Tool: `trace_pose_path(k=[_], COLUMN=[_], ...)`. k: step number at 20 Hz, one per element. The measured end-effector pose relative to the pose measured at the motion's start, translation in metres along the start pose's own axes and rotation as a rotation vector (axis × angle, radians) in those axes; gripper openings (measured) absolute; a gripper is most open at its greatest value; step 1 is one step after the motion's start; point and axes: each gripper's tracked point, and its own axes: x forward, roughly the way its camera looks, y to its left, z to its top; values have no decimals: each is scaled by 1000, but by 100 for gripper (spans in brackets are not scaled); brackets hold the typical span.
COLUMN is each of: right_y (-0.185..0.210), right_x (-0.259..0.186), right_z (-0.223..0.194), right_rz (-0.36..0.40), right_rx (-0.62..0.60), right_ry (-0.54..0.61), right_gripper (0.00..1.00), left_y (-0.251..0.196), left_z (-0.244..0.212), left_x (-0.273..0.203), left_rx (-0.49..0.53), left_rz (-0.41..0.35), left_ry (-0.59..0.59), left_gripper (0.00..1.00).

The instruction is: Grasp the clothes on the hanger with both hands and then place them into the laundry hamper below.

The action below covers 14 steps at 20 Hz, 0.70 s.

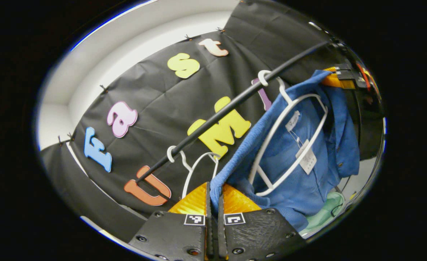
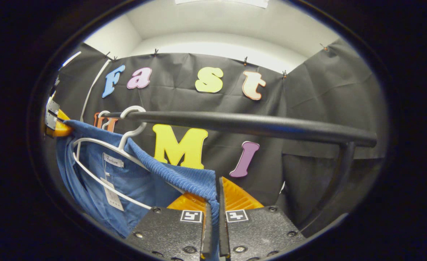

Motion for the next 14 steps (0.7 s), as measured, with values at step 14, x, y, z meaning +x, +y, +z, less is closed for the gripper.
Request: trace_pose_path(k=[14], right_y=[-18], right_x=[6], right_z=[-48], right_rz=[-54], right_rx=[-428], right_ry=[26], right_gripper=[10], left_y=[-11], left_z=[11], left_x=[11], left_rx=[-94], left_rz=[-115], left_ry=[-37], left_gripper=[4])
